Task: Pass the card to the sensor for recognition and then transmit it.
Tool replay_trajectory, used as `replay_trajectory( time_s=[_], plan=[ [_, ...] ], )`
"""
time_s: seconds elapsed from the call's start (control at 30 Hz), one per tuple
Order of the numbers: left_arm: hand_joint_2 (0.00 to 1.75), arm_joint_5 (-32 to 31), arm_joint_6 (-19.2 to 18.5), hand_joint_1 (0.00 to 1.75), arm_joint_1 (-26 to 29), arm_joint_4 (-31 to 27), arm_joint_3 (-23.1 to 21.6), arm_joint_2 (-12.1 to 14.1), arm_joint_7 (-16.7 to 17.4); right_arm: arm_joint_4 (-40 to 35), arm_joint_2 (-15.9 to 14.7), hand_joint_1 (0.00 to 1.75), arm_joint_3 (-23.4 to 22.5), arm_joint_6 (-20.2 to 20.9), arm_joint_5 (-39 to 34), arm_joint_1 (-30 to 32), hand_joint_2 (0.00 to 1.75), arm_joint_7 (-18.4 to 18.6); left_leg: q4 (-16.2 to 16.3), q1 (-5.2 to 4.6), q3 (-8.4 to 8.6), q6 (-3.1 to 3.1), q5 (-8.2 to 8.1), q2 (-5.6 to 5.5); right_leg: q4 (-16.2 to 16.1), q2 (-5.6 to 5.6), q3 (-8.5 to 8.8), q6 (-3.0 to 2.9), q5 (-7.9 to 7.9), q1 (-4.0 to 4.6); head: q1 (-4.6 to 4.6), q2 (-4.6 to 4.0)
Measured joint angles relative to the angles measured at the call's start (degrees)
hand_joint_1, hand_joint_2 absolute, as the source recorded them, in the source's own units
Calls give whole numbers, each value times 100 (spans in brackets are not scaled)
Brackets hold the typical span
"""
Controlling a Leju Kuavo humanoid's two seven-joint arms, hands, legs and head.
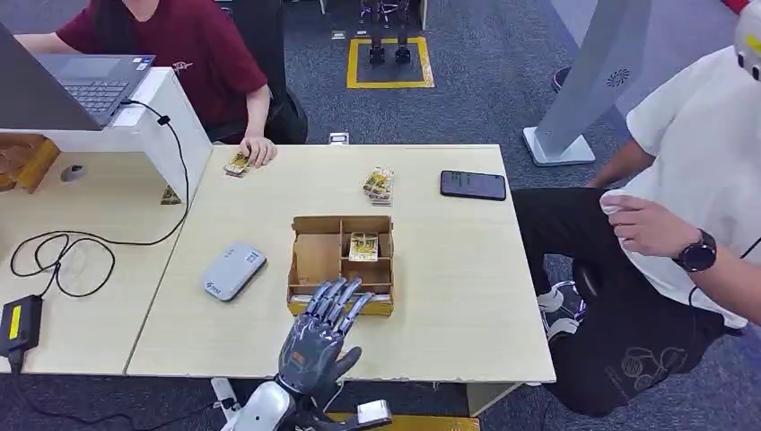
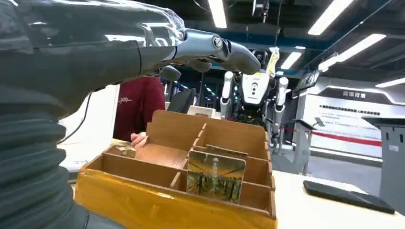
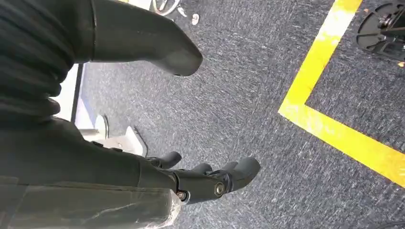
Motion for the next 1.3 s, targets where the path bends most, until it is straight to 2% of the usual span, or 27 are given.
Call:
replay_trajectory(
  time_s=[0.33,0.63,1.07,1.23,1.3],
  plan=[
    [175,-238,0,0,-464,510,0,-79,634,0,0,0,50,28,0,-3,175,-4,0,0,0,6,5,0,0,-1,1,0,4,0,-2,0],
    [175,-317,0,0,-678,939,0,-50,822,0,0,0,111,31,-2,-3,175,-15,0,0,-1,6,5,0,0,0,0,0,4,0,-2,0],
    [175,-214,0,0,-791,1241,0,-50,802,0,0,0,184,24,-4,-3,175,9,1,0,-1,6,5,0,0,0,0,1,4,0,-2,0],
    [175,-20,2,0,-795,1263,7,-55,640,0,4,0,184,15,-9,-3,175,13,1,0,-1,6,5,0,0,0,0,1,4,0,-2,0],
    [175,176,2,0,-794,1263,26,-72,460,0,7,0,184,7,-15,-3,175,13,1,0,-1,6,5,0,0,0,0,1,4,0,-2,0]
  ],
)
